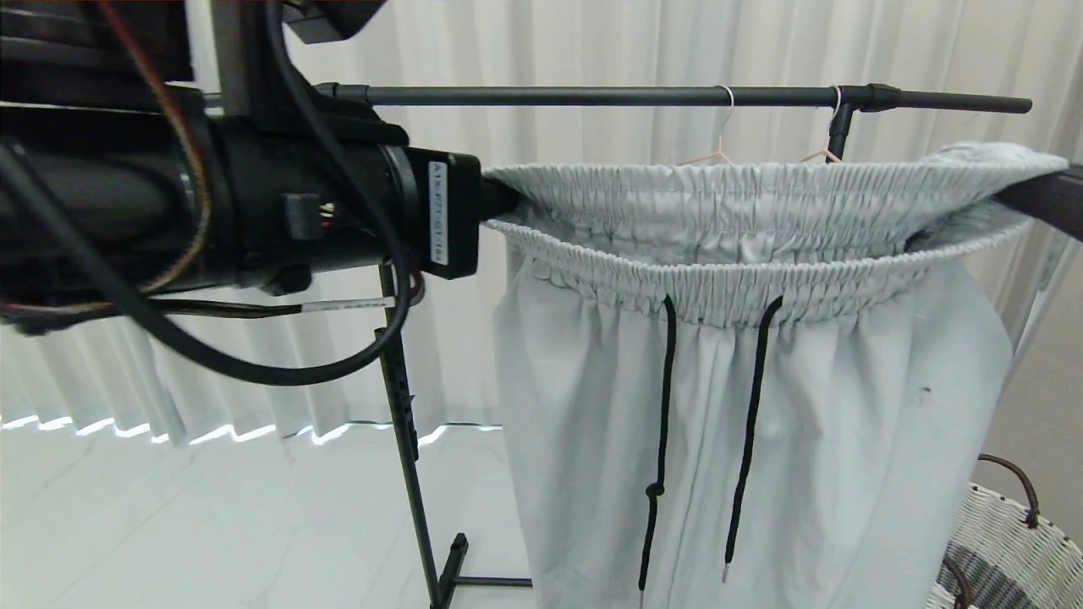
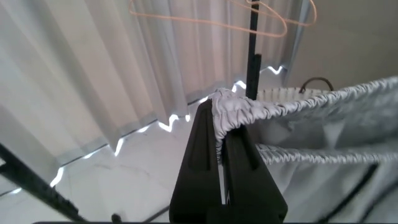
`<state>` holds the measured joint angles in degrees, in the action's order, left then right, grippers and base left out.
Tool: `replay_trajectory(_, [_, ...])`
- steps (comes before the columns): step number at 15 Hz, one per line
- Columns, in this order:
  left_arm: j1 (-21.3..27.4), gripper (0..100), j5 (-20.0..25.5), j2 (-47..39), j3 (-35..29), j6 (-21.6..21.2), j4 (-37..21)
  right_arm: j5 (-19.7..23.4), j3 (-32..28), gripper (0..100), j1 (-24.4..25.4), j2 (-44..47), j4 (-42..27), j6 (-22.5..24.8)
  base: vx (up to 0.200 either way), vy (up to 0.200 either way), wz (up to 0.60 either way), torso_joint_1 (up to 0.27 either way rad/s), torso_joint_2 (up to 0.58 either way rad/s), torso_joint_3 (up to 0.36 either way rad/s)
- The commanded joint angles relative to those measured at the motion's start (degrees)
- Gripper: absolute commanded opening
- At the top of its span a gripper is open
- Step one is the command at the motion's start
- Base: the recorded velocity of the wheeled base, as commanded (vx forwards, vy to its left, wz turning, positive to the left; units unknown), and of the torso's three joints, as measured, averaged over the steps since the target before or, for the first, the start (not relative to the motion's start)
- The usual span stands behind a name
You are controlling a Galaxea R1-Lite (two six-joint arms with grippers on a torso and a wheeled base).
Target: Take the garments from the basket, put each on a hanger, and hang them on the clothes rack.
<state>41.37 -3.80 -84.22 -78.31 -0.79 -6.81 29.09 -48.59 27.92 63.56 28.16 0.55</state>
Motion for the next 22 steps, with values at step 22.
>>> replay_trajectory(22, [3.1, 0, 0.1, 1.3, -0.6, -0.3, -5.9, -2.1, -5.5, 0, -6.4, 6.7, -4.9, 0.8, 0.000, 0.000, 0.00, 0.000, 0.00, 0.000])
